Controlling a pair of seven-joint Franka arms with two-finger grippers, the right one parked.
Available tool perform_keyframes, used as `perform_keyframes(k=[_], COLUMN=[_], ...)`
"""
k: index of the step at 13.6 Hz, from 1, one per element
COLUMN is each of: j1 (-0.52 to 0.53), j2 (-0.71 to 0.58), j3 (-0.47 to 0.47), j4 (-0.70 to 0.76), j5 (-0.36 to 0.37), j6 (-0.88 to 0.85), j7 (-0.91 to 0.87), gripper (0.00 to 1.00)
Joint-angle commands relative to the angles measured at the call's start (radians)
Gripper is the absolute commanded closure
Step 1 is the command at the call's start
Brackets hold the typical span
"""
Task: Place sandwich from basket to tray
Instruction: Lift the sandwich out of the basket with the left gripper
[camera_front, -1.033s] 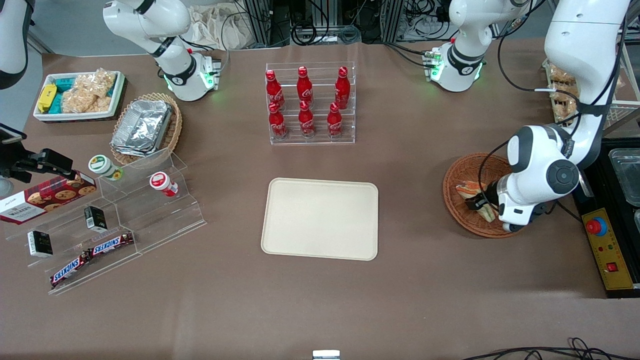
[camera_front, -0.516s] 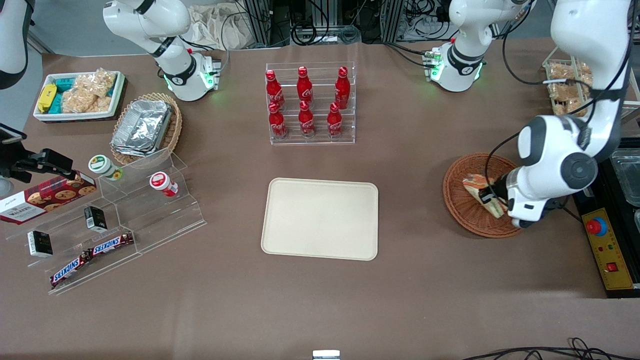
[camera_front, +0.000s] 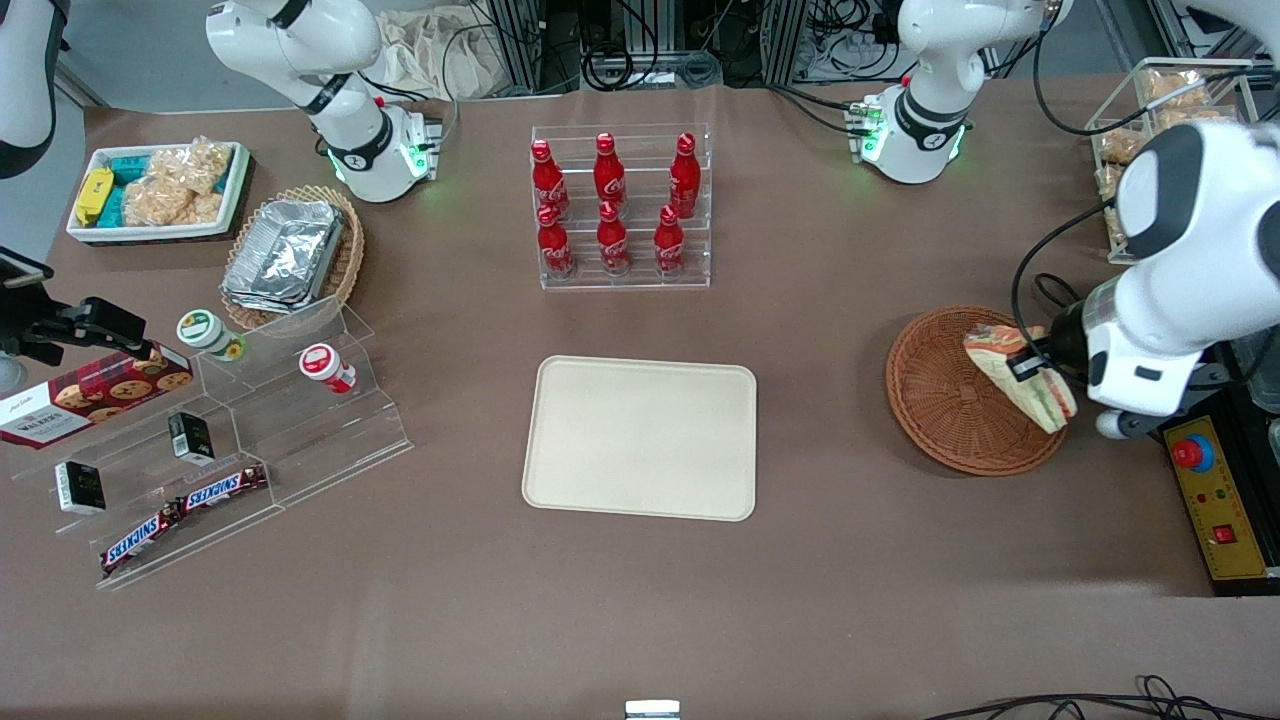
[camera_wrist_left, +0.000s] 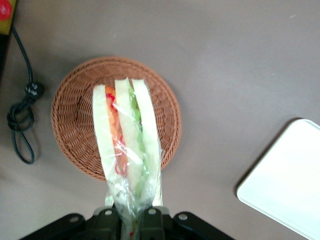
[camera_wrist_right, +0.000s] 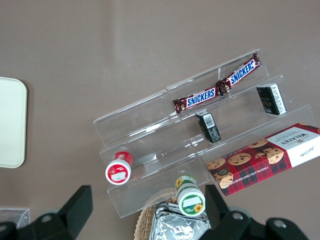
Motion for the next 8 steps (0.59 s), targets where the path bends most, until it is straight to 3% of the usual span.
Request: perform_keyframes(k=[1, 8], j1=[0.002, -0.031], j2=[0.027, 0.063], j3=[-0.024, -0.170], j4=[0.102, 0.098], j5=[-0.026, -0.020], j6=[-0.096, -0.043], j7=[0.093, 0.152], gripper=[1.00, 1.00])
